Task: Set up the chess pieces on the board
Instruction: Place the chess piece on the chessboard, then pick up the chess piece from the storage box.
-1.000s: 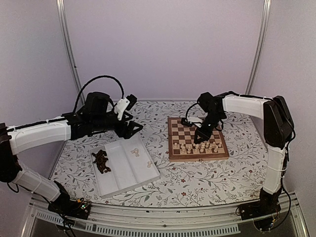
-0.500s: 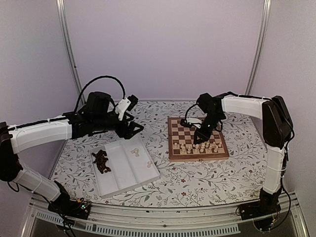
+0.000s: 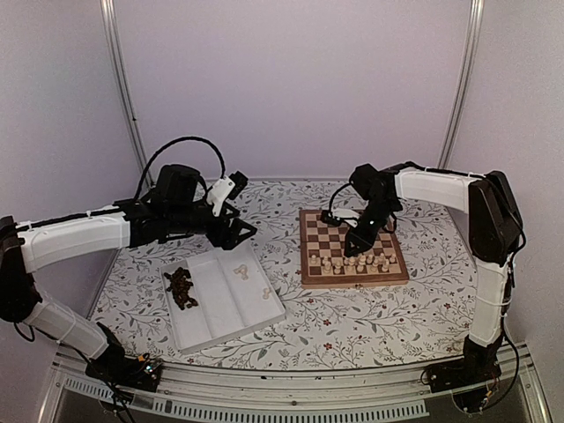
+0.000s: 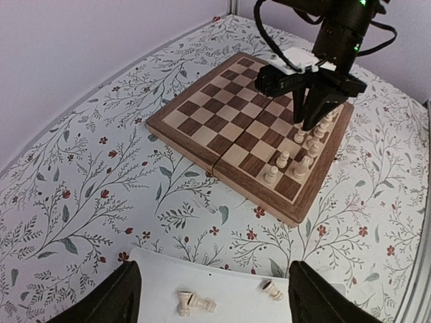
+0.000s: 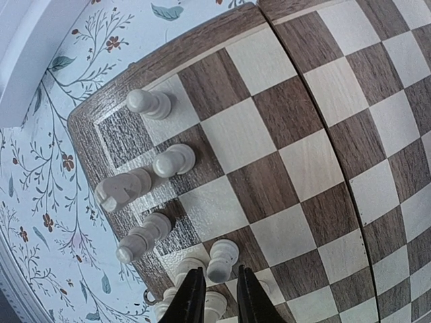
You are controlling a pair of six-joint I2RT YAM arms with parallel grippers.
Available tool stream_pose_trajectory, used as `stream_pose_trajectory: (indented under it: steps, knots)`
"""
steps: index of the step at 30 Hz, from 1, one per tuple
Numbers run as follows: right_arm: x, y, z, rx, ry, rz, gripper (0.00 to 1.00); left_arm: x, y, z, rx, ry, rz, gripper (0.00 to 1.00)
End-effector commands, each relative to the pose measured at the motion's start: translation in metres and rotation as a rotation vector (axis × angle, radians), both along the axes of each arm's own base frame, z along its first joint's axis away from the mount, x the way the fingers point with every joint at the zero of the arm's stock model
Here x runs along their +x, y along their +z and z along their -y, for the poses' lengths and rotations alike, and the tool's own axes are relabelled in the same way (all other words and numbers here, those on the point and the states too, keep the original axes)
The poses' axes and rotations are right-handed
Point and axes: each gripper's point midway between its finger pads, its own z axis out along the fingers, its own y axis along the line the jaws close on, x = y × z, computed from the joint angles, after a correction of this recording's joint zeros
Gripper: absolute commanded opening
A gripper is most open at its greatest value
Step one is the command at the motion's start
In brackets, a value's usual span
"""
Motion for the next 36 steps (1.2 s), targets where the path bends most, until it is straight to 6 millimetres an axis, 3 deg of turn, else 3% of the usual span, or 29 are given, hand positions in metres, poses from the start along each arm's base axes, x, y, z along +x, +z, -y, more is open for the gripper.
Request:
stream_pose_trajectory:
  steps: [1,9,17,24,31,36]
  knots:
    - [0.004,0.010,-0.005,0.009,0.001,0.004,0.21,0.003,0.008,0.003,-0.015,-0.003,0.004,0.76]
    - [0.015,0.057,-0.012,0.067,-0.003,0.096,0.23,0.001,-0.013,0.003,0.076,0.047,-0.040,0.70]
    - [0.009,0.096,-0.016,0.197,-0.039,0.202,0.24,-0.029,-0.074,0.006,0.255,0.063,-0.257,0.56]
    - [-0.003,0.105,-0.016,0.255,-0.007,0.231,0.24,-0.037,-0.102,0.008,0.274,0.050,-0.338,0.56]
    - [-0.016,0.100,-0.015,0.283,0.014,0.217,0.24,-0.044,-0.131,0.017,0.313,-0.022,-0.410,0.46]
    - [-0.022,0.099,-0.014,0.302,0.022,0.225,0.24,-0.023,-0.144,-0.001,0.390,0.121,-0.369,0.42]
